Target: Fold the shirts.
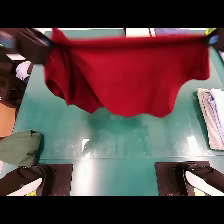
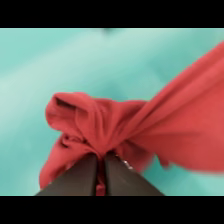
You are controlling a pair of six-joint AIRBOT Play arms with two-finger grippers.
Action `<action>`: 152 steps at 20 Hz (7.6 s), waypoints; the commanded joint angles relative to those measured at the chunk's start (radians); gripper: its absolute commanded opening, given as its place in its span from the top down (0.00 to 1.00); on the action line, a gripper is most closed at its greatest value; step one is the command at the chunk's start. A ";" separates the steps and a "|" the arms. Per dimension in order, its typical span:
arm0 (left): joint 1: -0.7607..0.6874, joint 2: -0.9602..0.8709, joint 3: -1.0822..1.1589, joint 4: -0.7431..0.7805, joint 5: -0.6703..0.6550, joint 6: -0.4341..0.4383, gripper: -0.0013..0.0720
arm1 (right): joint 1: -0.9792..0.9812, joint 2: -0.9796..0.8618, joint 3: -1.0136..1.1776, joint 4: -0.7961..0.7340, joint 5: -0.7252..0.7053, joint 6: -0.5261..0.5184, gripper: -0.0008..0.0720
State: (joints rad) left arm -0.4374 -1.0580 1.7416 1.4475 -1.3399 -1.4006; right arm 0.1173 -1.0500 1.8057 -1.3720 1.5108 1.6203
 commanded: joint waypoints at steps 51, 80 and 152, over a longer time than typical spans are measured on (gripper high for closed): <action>0.285 -0.481 -0.541 -0.199 0.156 -0.066 0.43 | 0.212 -0.041 -0.827 0.019 -0.200 -0.012 0.97; 0.285 0.171 0.311 -0.011 0.269 -0.056 0.94 | 0.209 0.084 0.254 -0.281 0.103 0.057 0.97; 0.295 -0.101 -0.990 -0.223 0.398 -0.240 0.94 | -0.297 -0.211 -0.954 0.010 -0.237 -0.040 0.97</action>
State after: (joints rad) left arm -0.1436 -1.1591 0.7128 1.2320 -0.9272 -1.6653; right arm -0.1799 -1.2865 0.8478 -1.3655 1.2793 1.5799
